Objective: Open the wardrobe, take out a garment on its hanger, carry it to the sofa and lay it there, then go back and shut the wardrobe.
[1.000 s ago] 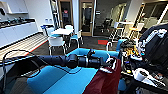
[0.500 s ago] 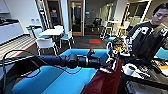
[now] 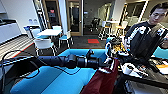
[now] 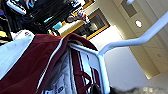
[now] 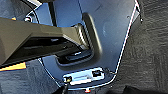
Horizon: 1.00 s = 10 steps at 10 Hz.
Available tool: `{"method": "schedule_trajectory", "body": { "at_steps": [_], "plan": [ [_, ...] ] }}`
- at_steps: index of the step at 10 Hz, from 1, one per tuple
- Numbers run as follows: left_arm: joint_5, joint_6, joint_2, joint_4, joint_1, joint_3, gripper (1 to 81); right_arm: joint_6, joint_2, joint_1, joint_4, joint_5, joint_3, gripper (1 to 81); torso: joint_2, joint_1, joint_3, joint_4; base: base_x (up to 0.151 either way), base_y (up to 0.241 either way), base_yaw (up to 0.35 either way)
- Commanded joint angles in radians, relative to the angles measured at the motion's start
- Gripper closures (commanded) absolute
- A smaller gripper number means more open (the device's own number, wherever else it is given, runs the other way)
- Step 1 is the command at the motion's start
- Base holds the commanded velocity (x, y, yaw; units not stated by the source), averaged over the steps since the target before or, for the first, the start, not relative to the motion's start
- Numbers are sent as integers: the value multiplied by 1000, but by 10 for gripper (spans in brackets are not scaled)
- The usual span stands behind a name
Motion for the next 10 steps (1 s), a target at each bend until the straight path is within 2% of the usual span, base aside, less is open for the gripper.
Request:
{"method": "schedule_trajectory", "body": {
  "at_steps": [1, 5, 10],
  "plan": [
    [-92, -1, 4, 19, -172, 23, 811, -4, -10, 13, -13, -65, 5, 10, 0, 0, 0, 0, 0, 0, 0],
    [-93, -1, -1, 17, -170, 21, 811, -4, -7, 10, -14, -65, 5, 10, 0, 0, 0, 0, 0, 0, 0],
    [-93, -2, -3, 19, -167, 21, 811, -4, -4, 9, -21, -65, 3, 10, -1, -2, 1, 0, 119, 0, 0]
  ]
}}
